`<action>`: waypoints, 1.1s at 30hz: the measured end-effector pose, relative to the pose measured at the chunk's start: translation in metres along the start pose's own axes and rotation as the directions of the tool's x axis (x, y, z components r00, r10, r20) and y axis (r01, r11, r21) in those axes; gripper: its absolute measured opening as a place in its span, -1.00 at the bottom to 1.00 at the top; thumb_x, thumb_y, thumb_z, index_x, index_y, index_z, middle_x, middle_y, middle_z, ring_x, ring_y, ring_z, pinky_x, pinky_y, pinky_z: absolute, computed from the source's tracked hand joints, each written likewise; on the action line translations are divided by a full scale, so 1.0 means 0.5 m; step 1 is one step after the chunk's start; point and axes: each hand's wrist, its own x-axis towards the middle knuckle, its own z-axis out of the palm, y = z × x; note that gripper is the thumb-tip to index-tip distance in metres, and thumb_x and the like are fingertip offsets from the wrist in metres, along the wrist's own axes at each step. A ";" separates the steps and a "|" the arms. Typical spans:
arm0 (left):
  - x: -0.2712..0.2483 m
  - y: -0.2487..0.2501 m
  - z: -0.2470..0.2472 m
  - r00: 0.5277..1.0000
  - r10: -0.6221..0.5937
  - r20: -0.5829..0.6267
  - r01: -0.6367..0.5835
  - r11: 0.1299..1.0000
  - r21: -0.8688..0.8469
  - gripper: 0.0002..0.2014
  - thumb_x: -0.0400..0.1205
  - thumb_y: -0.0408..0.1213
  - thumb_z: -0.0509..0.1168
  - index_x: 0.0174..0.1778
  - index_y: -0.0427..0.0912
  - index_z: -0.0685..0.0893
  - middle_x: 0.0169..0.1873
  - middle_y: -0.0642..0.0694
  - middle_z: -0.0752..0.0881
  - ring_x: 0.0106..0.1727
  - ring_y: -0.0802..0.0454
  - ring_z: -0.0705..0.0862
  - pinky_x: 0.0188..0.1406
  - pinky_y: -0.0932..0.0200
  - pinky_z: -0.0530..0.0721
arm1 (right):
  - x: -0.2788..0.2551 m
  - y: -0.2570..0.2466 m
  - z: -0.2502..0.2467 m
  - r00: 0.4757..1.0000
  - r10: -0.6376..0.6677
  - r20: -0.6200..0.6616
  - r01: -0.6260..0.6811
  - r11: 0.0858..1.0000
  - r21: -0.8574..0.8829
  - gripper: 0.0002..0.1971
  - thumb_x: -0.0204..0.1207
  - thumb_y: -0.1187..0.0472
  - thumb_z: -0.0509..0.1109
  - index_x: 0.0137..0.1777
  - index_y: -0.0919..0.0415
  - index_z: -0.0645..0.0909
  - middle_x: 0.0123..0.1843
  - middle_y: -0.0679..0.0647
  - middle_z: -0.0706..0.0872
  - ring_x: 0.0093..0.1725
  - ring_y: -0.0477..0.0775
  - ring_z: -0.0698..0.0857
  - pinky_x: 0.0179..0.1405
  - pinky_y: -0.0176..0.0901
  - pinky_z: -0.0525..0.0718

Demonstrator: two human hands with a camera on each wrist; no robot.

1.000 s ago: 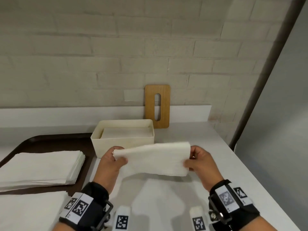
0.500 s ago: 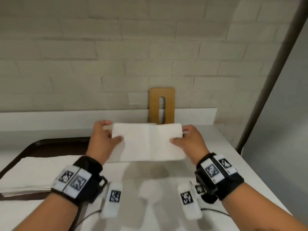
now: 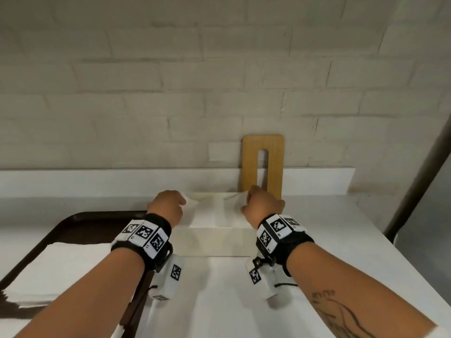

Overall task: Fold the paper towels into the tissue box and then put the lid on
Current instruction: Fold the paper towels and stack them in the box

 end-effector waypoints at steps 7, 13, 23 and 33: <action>0.019 0.018 0.018 0.986 -0.038 0.163 -0.022 0.936 0.351 -0.61 0.59 -0.37 0.12 0.30 0.03 0.57 0.33 -0.01 0.56 0.38 -0.05 0.50 0.41 -0.05 0.31 | -0.003 -0.017 0.003 0.991 -0.044 0.125 0.087 0.928 -0.363 -0.75 0.50 0.32 0.16 0.11 0.13 0.56 0.11 0.09 0.69 0.22 0.20 0.59 0.40 0.19 0.35; 0.005 0.026 0.018 0.965 0.256 -0.064 -0.188 0.836 0.516 -0.61 0.52 -0.30 0.22 0.29 0.01 0.57 0.29 -0.06 0.51 0.28 -0.11 0.51 0.22 0.02 0.41 | -0.002 -0.050 -0.005 0.963 -0.246 0.111 0.270 0.863 -0.427 -0.63 0.50 0.25 0.21 0.31 0.23 0.53 0.33 0.24 0.51 0.36 0.33 0.45 0.33 0.18 0.42; 0.036 0.049 0.040 0.879 0.172 0.445 -0.333 0.890 0.312 -0.54 0.65 -0.28 0.22 0.51 -0.10 0.41 0.51 -0.10 0.43 0.49 -0.10 0.43 0.48 0.11 0.34 | 0.020 -0.091 0.014 0.809 -0.200 0.553 0.329 0.934 -0.143 -0.59 0.65 0.17 0.19 0.48 0.22 0.45 0.48 0.19 0.51 0.43 0.23 0.52 0.48 0.06 0.42; 0.019 0.039 0.004 0.908 0.089 0.410 -0.297 0.827 0.477 -0.69 0.65 -0.40 0.16 0.28 -0.42 0.57 0.31 -0.28 0.61 0.33 -0.20 0.59 0.28 0.07 0.53 | 0.002 -0.081 -0.027 0.845 -0.096 0.526 0.312 0.887 -0.340 -0.67 0.63 0.31 0.20 0.36 0.41 0.45 0.42 0.27 0.50 0.35 0.25 0.55 0.44 0.00 0.44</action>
